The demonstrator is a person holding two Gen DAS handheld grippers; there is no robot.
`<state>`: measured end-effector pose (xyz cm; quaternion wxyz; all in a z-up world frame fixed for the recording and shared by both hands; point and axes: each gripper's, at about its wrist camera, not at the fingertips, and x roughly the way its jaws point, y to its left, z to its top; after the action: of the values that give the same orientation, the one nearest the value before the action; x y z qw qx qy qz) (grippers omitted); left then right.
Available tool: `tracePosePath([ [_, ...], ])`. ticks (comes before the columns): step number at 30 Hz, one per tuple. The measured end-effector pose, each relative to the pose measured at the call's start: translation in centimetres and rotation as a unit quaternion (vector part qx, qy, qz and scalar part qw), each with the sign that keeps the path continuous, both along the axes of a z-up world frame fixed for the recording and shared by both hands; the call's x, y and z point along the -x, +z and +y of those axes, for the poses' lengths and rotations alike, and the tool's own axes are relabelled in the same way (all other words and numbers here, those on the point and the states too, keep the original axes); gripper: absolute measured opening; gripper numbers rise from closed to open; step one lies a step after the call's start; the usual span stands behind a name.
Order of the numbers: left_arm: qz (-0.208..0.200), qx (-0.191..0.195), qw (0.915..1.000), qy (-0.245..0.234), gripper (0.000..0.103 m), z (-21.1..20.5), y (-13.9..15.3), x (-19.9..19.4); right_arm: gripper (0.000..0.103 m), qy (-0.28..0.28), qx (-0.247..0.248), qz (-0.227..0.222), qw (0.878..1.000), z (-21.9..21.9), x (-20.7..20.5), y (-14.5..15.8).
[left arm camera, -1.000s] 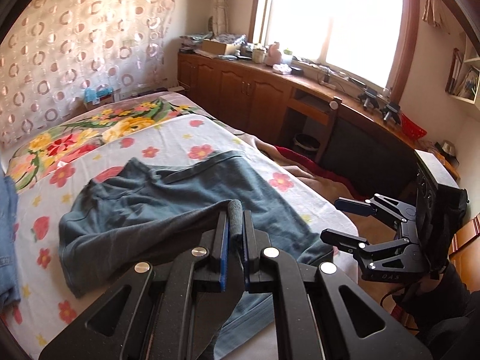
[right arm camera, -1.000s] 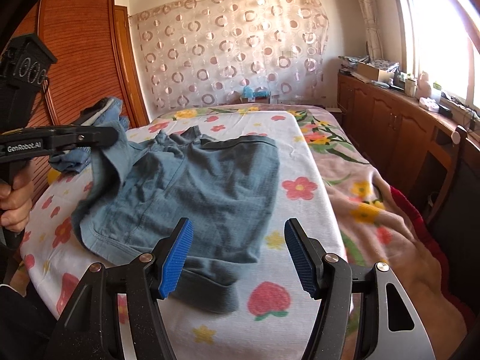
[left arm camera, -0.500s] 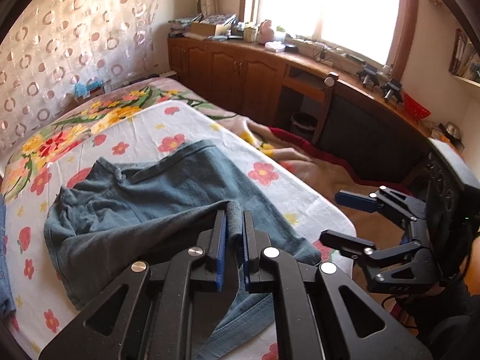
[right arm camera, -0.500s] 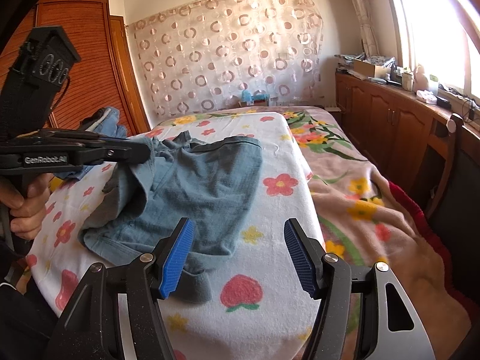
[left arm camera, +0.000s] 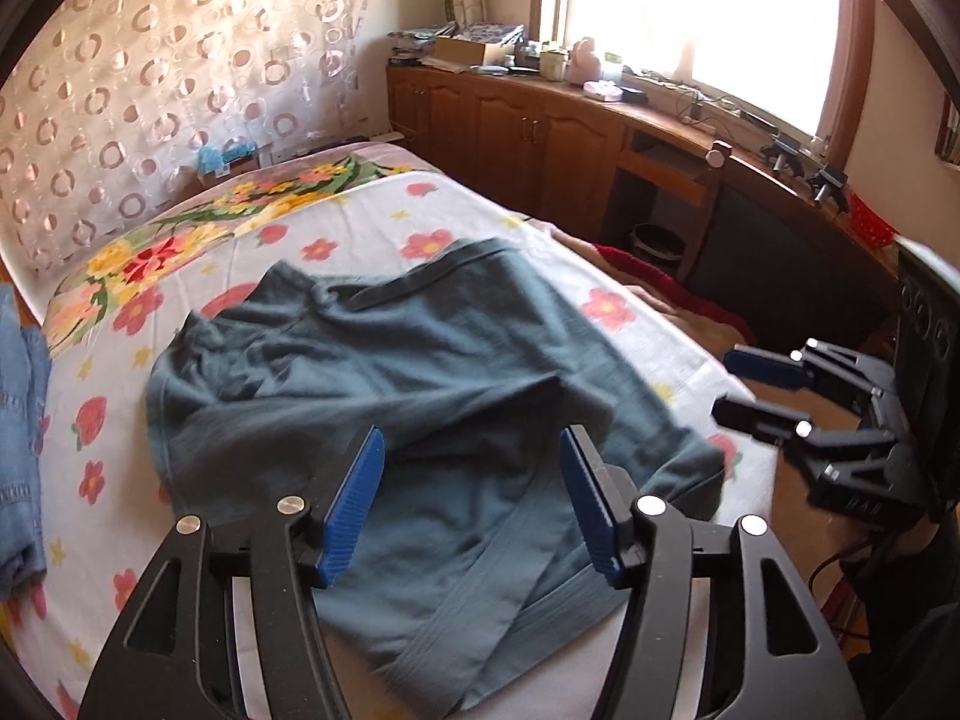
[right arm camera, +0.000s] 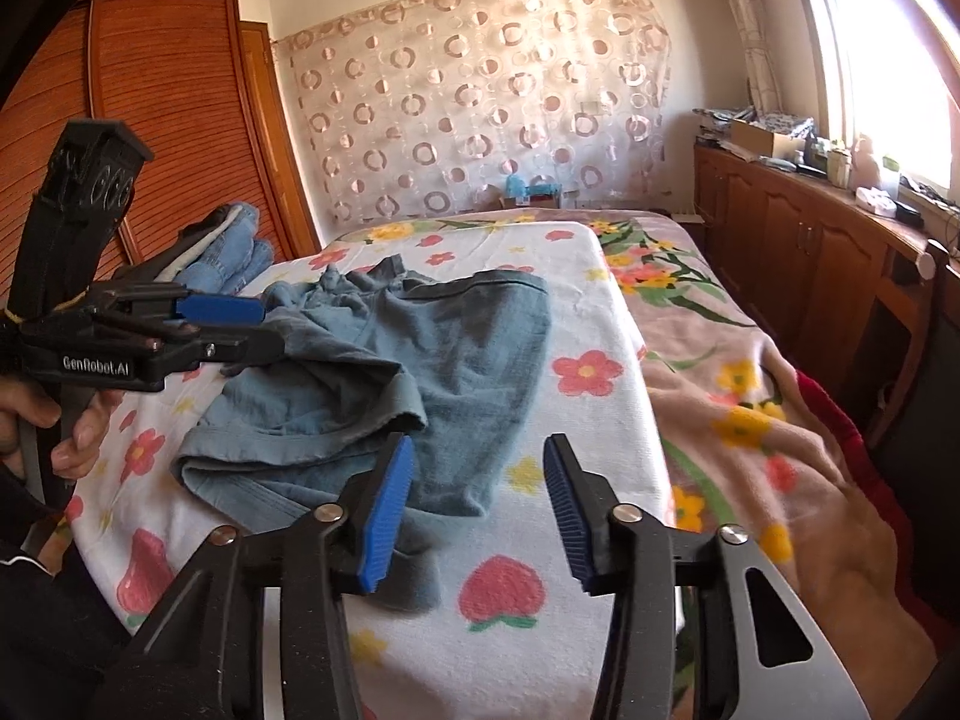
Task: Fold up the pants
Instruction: 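Open the left tool to release the folded leg and withdraw, then grasp the folded hem edge of the shorts with the right tool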
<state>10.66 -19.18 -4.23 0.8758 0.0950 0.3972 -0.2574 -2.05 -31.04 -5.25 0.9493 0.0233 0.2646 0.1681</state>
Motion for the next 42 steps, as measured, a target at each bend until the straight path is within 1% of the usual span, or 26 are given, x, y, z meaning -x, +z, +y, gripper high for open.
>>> tracePosePath([
  [6,0.006,-0.001,0.9999,0.014,0.062,2.1,-1.5,0.4,0.038,0.03,0.003,0.006,1.0,1.3,-2.1,0.3],
  [8,0.004,0.004,0.9998,0.018,0.062,2.8,-1.6,0.5,0.033,0.042,0.002,0.014,0.999,1.8,-3.3,0.4],
  [11,0.002,0.008,0.9996,0.025,0.062,3.7,-1.8,0.6,0.03,0.054,0.001,0.026,0.998,2.3,-5.0,0.5],
  [14,-0.001,0.012,0.9994,0.032,0.062,4.7,-2.0,0.8,0.029,0.064,0.016,0.035,0.997,2.9,-6.7,0.4],
  [20,-0.005,0.018,0.9987,0.048,0.062,6.5,-2.6,1.1,0.026,0.074,0.027,0.056,0.995,3.4,-8.8,0.1],
  [23,-0.005,0.022,0.9984,0.052,0.062,7.2,-3.0,1.4,0.024,0.066,0.046,0.066,0.995,4.2,-9.3,-0.2],
  [28,-0.009,0.023,0.998,0.059,0.062,8.2,-3.7,1.9,0.02,0.066,0.044,0.075,0.994,4.2,-9.9,-0.3],
  [32,-0.014,0.032,0.9973,0.065,0.062,9.0,-3.9,2.5,0.02,0.051,0.062,0.073,0.994,4.6,-9.8,-0.2],
  [34,-0.018,0.031,0.997,0.069,0.062,9.3,-4.0,2.8,0.02,0.049,0.064,0.073,0.994,5.2,-9.7,-0.3],
  [38,-0.022,0.036,0.9965,0.072,0.062,9.8,-4.1,3.2,0.02,0.041,0.074,0.086,0.993,5.7,-9.8,-0.8],
  [42,-0.022,0.042,0.9962,0.072,0.062,10.3,-4.2,3.7,0.019,0.037,0.082,0.096,0.991,6.0,-10.0,-0.6],
])
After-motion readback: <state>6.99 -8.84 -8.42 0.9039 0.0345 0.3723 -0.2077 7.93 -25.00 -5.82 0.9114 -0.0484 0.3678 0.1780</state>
